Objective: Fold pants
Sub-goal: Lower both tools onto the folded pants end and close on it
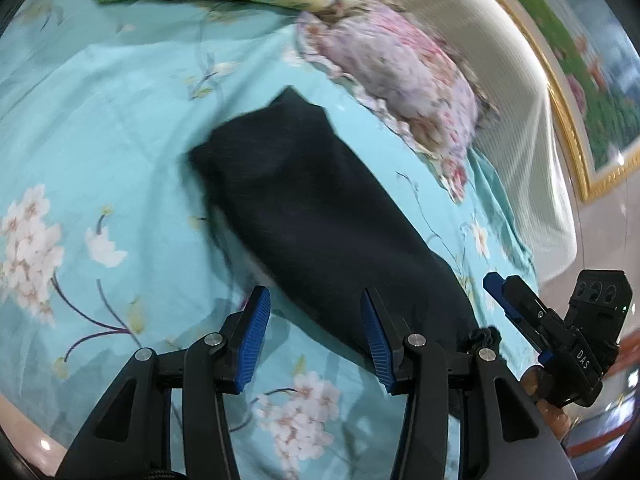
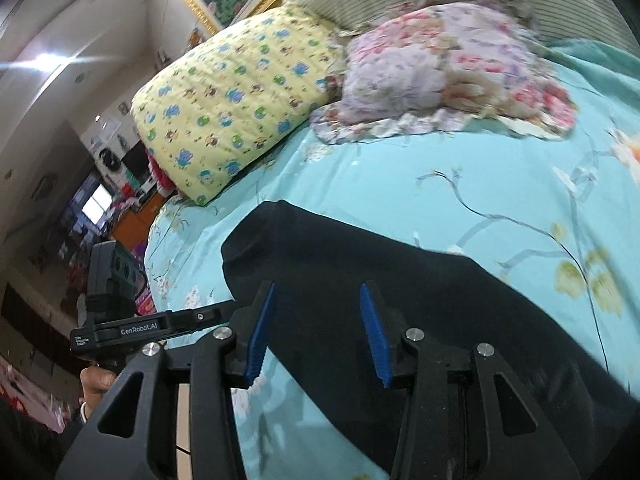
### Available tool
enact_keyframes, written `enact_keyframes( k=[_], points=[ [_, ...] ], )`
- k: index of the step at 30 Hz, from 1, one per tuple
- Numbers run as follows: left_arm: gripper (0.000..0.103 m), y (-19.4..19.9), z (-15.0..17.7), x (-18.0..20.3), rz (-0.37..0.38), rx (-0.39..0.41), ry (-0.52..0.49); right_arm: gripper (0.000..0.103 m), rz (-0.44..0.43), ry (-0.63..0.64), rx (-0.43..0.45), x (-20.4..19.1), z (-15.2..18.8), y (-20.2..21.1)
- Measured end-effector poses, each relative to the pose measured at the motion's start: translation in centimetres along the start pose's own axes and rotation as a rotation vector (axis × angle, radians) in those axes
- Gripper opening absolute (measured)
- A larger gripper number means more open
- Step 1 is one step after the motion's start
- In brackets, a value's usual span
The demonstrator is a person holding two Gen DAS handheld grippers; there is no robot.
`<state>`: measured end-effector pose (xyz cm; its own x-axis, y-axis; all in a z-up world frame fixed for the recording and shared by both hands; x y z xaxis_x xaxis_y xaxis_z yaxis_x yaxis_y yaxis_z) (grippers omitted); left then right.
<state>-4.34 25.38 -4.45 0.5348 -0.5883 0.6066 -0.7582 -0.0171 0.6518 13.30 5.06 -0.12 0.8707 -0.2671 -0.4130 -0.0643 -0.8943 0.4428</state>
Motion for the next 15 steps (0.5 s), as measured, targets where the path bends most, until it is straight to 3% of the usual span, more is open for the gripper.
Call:
enact_keyframes(
  k=[15],
  points=[
    [0.052, -2.1, -2.2, -2.8, -0.008, -0.016, 0.107, 0.046, -0.060, 0.125, -0.133, -1.4, -3.9, -8.5]
  ],
)
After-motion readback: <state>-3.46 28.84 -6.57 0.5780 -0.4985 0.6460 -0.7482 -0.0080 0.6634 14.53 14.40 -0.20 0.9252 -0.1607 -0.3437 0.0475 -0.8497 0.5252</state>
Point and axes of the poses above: each gripper's, at about its wrist camera, not at the fingertips, and y roughly against the way its jaws point, x to its right, z to its underside, the point moved 6 cm from there along -y, roughly the way its jaws point, and after that the axes turned 6 degrees about x, right-handed, at the moved point
